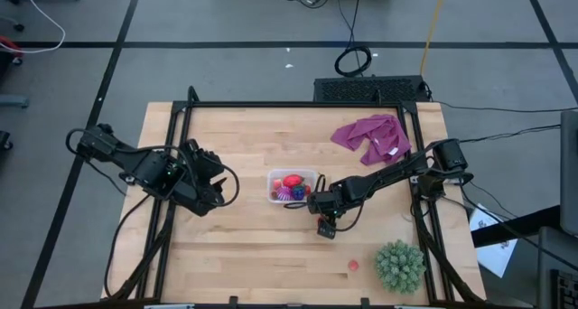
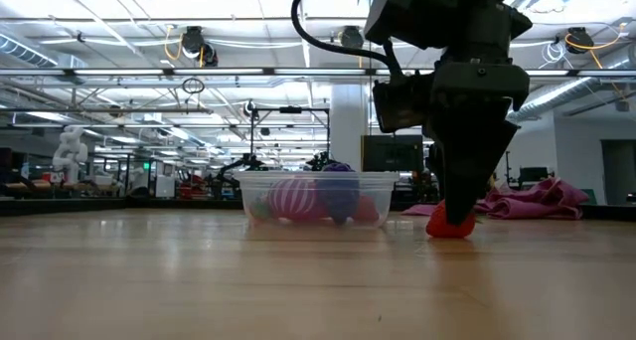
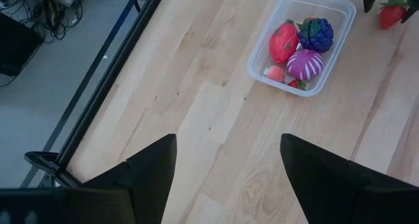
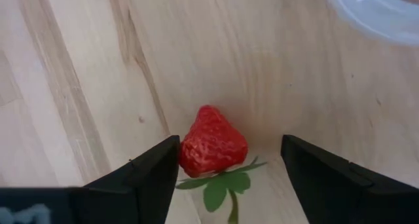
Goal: Pick and placing Produce into tupperware
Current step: Put the red strawberry fruit into the transparent container
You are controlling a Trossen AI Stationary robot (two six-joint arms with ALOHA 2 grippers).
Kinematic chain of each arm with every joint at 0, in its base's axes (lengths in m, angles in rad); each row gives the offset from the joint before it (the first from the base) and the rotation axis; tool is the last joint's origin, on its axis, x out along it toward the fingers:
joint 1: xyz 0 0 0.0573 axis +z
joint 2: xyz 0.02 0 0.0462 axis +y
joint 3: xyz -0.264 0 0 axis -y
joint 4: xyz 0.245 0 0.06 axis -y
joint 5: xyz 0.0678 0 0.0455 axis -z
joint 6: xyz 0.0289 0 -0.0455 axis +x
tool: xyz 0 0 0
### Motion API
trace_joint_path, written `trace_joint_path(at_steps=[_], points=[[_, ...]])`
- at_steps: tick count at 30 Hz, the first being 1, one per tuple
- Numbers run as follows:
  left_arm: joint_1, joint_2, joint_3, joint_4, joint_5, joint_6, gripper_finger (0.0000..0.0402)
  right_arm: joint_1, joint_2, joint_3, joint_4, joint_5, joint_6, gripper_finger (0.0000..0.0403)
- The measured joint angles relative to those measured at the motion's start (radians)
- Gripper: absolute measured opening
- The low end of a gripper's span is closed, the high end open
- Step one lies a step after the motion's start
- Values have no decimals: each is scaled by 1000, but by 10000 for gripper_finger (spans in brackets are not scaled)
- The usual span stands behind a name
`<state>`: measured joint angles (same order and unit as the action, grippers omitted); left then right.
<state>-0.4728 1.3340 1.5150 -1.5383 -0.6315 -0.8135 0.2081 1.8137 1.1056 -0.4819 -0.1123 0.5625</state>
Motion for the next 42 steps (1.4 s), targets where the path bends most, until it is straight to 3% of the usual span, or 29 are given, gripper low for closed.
trace_joint_path(at_steps=[15,23,42], points=[[0,1,0,0,0,-1,273,0,-2,0,33,-6,-8,202],[0,1,0,2,0,-2,273,0,-9,65,22,-24,-56,186],[0,1,0,3,1,-2,273,0,-10,75,-91,-24,-53,193]])
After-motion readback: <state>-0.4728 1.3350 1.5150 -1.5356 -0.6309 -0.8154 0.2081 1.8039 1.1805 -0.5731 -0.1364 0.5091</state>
